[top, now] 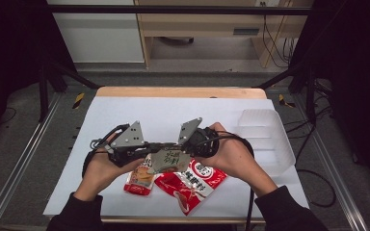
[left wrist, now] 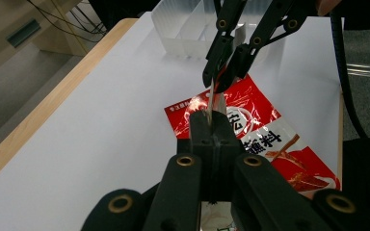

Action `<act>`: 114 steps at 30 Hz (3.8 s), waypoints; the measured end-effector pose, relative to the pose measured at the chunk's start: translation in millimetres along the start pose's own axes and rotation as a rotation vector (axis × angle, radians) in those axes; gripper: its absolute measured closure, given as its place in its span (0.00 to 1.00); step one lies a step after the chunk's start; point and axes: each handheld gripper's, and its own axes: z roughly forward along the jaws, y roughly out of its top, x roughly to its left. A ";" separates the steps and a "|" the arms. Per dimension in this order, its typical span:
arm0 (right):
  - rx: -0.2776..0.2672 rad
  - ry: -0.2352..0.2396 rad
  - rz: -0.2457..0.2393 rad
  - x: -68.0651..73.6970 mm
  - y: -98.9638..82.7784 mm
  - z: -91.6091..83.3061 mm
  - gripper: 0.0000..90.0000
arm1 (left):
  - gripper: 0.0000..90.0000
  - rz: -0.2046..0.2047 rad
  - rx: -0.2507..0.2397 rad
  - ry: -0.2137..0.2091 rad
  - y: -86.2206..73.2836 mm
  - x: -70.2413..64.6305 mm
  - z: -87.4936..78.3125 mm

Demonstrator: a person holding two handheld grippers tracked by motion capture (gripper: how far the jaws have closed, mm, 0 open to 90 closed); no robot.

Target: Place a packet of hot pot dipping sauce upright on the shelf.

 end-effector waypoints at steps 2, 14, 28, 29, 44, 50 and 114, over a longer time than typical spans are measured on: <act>0.006 0.003 0.000 0.9 1.6 -1.0 0.99 | 1.00 0.000 -0.002 0.003 -0.5 1.1 0.1; 0.064 -0.007 -0.017 -5.0 12.1 -8.7 1.00 | 0.79 -0.072 -0.089 0.006 -11.7 5.1 0.9; 0.073 -0.064 0.007 -30.0 14.8 -22.4 1.00 | 0.22 -0.196 -0.085 0.200 -65.7 7.6 0.2; 0.071 -0.071 0.008 -33.2 15.4 -25.2 1.00 | 0.18 -0.207 -0.074 0.216 -71.5 7.8 0.5; 0.049 -0.137 0.057 -48.7 6.2 -52.5 1.00 | 0.08 -0.339 -0.015 0.345 -141.5 5.3 -1.3; 0.036 -0.162 0.081 -53.4 -6.7 -70.2 1.00 | 0.07 -0.380 -0.029 0.393 -157.6 13.3 -7.9; 0.038 -0.411 0.269 -122.9 -145.2 -124.8 1.00 | 0.06 -0.442 0.002 0.528 -176.5 25.6 -19.5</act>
